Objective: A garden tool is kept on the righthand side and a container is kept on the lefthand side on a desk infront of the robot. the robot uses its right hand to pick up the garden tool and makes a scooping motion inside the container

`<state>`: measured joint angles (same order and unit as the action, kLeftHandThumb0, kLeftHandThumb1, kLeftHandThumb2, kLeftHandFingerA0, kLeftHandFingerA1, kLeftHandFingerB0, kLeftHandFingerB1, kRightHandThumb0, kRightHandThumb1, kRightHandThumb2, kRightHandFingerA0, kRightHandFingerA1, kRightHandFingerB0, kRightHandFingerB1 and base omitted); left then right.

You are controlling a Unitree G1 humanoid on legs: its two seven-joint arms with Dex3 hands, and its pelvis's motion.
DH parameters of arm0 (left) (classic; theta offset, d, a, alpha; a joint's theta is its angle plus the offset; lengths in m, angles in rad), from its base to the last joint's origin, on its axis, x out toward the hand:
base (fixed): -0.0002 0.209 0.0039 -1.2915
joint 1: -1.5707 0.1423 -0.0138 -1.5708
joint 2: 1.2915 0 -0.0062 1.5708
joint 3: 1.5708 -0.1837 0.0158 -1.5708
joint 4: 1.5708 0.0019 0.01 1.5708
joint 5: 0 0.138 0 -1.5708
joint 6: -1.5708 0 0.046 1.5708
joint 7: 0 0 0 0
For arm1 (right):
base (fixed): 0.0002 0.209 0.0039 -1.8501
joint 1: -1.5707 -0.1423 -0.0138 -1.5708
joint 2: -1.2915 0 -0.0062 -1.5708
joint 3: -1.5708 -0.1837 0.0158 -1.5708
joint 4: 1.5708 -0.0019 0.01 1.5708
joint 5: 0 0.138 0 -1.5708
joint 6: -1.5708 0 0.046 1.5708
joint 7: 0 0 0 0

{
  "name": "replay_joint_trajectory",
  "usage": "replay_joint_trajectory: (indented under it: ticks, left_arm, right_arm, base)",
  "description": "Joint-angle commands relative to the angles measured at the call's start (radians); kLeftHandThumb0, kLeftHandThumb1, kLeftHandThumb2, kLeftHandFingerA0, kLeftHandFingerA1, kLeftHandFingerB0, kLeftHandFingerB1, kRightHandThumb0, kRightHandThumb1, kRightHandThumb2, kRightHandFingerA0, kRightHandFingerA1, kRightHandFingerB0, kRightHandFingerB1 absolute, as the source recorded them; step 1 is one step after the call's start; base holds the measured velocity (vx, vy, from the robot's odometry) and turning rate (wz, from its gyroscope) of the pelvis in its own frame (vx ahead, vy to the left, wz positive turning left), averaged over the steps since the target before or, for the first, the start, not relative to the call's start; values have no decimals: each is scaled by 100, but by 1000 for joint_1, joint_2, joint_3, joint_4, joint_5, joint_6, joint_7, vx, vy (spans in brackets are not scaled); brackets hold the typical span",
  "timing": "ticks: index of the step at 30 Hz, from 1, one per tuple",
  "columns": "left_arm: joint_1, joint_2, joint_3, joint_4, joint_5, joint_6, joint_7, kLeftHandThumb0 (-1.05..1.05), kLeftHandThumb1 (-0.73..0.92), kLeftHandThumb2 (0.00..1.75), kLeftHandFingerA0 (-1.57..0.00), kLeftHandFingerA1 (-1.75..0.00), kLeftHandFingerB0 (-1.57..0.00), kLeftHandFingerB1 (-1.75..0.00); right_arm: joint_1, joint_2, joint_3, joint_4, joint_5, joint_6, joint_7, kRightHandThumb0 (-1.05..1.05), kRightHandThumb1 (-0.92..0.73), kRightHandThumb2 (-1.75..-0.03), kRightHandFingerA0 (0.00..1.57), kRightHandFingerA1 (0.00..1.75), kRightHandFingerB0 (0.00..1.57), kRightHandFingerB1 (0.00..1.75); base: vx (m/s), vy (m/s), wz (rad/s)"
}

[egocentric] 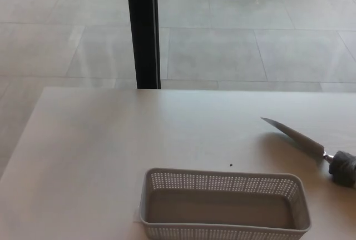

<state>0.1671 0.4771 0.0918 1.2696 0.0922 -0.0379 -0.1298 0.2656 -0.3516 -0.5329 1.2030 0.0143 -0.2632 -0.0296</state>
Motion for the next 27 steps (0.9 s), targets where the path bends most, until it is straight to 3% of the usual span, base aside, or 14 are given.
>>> replay_joint_trajectory:
  ticks: [1, 2, 3, 5, 6, 9, 10, 11, 13, 15, 21, 23, 26, 27]
  left_arm:
    - [-10, 32, 25, 27, -21, -20, -45, -42, -8, 116, -95, -102, -82, -95]
    - [-12, 33, 27, 27, -22, -18, -51, -42, -8, 116, -95, -102, -82, -95]
    - [-16, 34, 24, 30, -17, -19, -52, -43, -5, 114, -94, -101, -82, -93]
    - [-15, 35, 23, 31, -13, -24, -51, -42, -6, 117, -95, -102, -82, -94]
    - [-16, 35, 22, 35, -10, -21, -51, -41, -4, 114, -94, -100, -83, -92]
    - [-16, 33, 34, 35, -20, -7, -47, -35, -9, 117, -96, -102, -82, -94]
    - [-14, 33, 34, 36, -19, -11, -44, -37, -7, 117, -96, -102, -82, -94]
    - [-8, 35, 31, 36, -12, -21, -45, -41, -8, 116, -98, -102, -83, -94]
    - [-5, 36, 40, 35, -20, -19, -50, -37, -10, 119, -97, -103, -82, -95]
    - [-6, 33, 44, 37, -23, -23, -43, -41, -8, 117, -98, -102, -83, -95]
    - [-16, 32, 48, 39, -18, -27, -41, -45, -8, 115, -100, -102, -84, -94]
    - [-12, 34, 48, 35, -17, -33, -48, -45, -9, 110, -102, -101, -87, -94]
    - [-13, 34, 47, 36, -12, -30, -49, -42, -10, 112, -104, -102, -88, -94]
    - [-16, 32, 53, 38, -16, -27, -46, -45, -10, 112, -104, -103, -86, -95]
  right_arm:
    - [-90, -130, -179, -89, 230, -74, 97, -70, -77, -64, 13, 36, 0, 21]
    - [-100, -139, -191, -99, 239, -74, 119, -70, -77, -64, 13, 36, 0, 21]
    - [-118, -159, -198, -121, 236, -74, 119, -85, -64, -100, 2, 47, 0, 11]
    - [-162, -218, -203, -181, 219, -53, 106, -88, -67, -103, 2, 40, 0, 9]
    - [-173, -235, -217, -224, 231, -13, 114, -79, -65, -104, 0, 21, 0, 17]
    - [-201, -277, -249, -378, 264, 53, 132, -98, -72, -107, 0, 7, 0, 0]
    - [-210, -282, -255, -405, 267, 67, 127, -88, -81, -64, 0, 13, 0, 13]
    - [-238, -308, -260, -481, 272, 96, 118, -91, -65, -106, 0, 14, 0, 9]
    - [-282, -357, -241, -577, 228, 124, 79, -88, -61, -107, 6, 23, 8, 13]
    - [-323, -397, -202, -707, 177, 167, 62, -95, -58, -107, 4, 50, 5, 13]
    - [-381, -448, -43, -949, 45, 182, 127, -105, -64, -111, 0, 48, 3, 38]
    - [-401, -446, 15, -981, 24, 156, 156, -105, -66, -110, 0, 46, 0, 42]
    - [-422, -454, 130, -1058, -78, 195, 159, -96, -65, -106, 3, 26, 7, 23]
    - [-435, -455, 185, -1083, -132, 203, 161, -89, -78, -65, 0, 37, 4, 29]
  base:
    - [0, 0, 0]
    - [0, 0, 0]
    - [0, 0, 0]
    - [0, 0, 0]
    - [0, 0, 0]
    - [0, 0, 0]
    - [0, 0, 0]
    - [0, 0, 0]
    - [0, 0, 0]
    - [0, 0, 0]
    - [0, 0, 0]
    - [0, 0, 0]
    - [0, 0, 0]
    - [0, 0, 0]
